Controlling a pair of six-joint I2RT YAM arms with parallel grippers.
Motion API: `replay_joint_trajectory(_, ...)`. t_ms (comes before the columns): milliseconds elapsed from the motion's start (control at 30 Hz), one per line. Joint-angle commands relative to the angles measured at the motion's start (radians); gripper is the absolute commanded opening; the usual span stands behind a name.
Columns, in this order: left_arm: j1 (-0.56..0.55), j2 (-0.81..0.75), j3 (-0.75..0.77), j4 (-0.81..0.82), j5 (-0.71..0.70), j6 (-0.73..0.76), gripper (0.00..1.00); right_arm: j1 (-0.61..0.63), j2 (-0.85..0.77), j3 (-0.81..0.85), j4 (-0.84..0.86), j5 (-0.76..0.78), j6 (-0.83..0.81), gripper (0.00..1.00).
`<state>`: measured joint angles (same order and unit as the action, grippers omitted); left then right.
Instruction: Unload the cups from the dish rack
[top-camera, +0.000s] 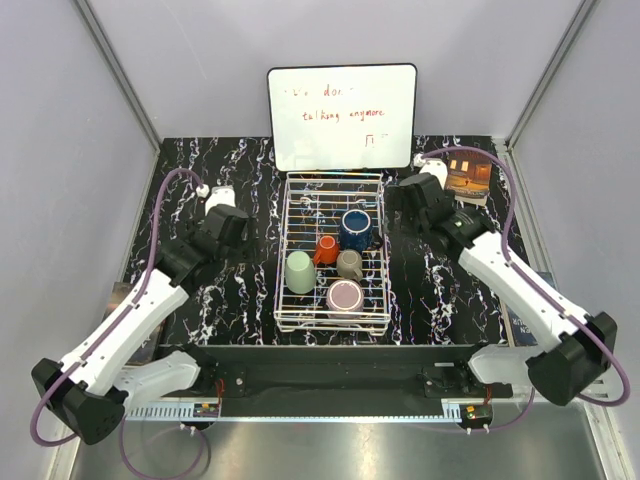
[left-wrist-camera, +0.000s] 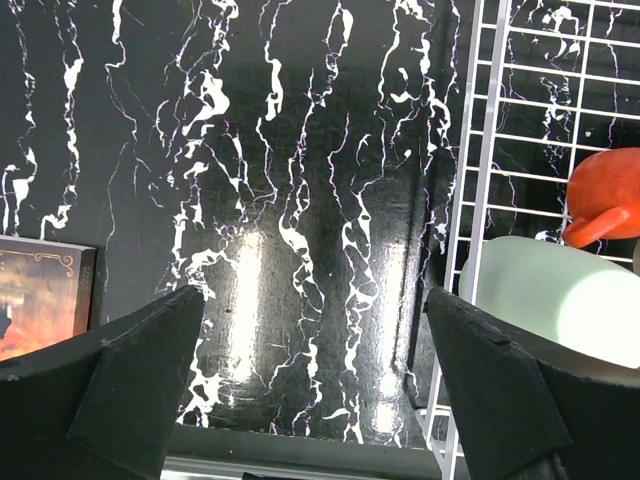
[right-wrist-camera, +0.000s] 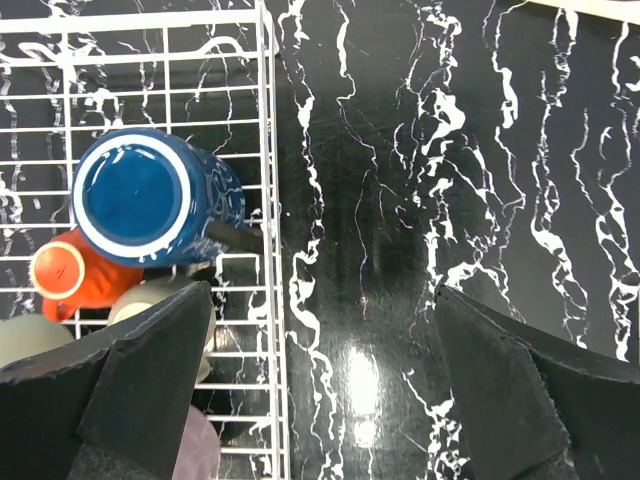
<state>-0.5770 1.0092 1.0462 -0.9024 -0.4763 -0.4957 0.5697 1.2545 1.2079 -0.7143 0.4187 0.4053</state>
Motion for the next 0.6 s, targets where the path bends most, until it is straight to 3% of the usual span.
replay_joint_trajectory(0,-0.014,0.038,0.038,0.028,-0.045,-0.023,0.99,0.004,0.039,0.059,0.065,0.014,-0.017,1.00)
replay_joint_trajectory(133,-0.030,0.117,0.061,0.020,-0.071,-0.024,0.99,0.004,0.036,0.071,0.079,0.040,0.004,1.00)
replay_joint_trajectory(367,-0.049,0.176,0.101,0.026,-0.084,-0.032,0.99,0.004,0.003,0.062,0.099,-0.098,-0.100,1.00)
replay_joint_trajectory(567,-0.093,0.219,0.133,0.028,-0.104,-0.034,0.99,0.004,0.013,0.053,0.098,-0.167,-0.086,1.00)
